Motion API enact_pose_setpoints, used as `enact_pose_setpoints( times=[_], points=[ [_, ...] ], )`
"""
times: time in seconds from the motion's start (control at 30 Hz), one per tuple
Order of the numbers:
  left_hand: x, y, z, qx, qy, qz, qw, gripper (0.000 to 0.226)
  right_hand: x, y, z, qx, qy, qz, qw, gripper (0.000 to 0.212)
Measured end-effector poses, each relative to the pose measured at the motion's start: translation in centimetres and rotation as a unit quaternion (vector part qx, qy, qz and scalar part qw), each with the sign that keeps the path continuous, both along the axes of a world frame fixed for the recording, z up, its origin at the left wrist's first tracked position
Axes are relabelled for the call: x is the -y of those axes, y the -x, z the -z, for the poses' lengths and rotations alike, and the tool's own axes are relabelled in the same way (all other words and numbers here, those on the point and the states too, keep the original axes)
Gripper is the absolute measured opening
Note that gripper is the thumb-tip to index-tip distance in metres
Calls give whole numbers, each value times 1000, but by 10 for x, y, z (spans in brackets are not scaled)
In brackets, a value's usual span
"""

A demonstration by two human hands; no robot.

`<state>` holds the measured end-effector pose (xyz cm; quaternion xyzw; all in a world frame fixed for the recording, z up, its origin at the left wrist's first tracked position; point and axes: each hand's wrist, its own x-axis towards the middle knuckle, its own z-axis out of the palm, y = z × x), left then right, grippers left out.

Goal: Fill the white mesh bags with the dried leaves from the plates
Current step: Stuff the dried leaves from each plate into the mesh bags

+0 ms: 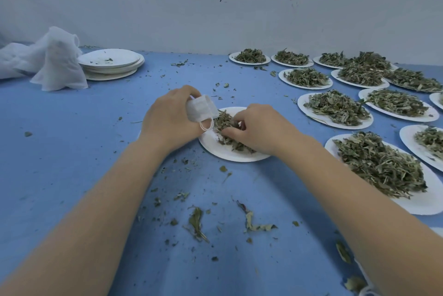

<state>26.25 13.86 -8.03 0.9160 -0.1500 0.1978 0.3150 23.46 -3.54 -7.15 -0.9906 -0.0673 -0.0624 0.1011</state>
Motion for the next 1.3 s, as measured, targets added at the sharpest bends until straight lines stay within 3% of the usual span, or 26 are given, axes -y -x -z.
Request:
enact_pose_setpoints(
  times=[0.17, 0.43, 0.57, 0.7, 0.77, 0.87, 1.0, 1.2, 1.3],
  points=[
    [0, 0, 1, -6, -21, -1, 1000, 40, 4, -1, -5, 55, -3, -10, 998, 29],
    [-2, 1, -1, 8, -29, -6, 1000, 43, 22, 2, -30, 164, -107, -50, 979, 21],
    [-2, 2, -4, 11, -53, 5, 998, 44, 22, 10, -40, 203, -22, -138, 969, 21],
    [6, 6, -7, 29, -73, 23, 997, 47, 11, 6, -33, 205, 85, -162, 962, 21],
    [13, 8, -6, 29, -64, 38, 997, 44, 5, 7, -29, 226, 54, -177, 956, 18],
    [18, 8, -4, 25, -18, 56, 998, 30, 1, 13, -29, 252, -91, -200, 942, 15],
    [20, 10, -6, 12, 78, 90, 993, 27, -2, 15, -33, 178, -234, -164, 942, 22],
    [20, 12, -9, 5, 124, 105, 987, 20, 4, 22, -46, -4, -256, -157, 954, 23],
    [20, 12, -10, 7, 114, 106, 988, 23, 4, 23, -48, 5, -246, -158, 956, 21]
  ],
)
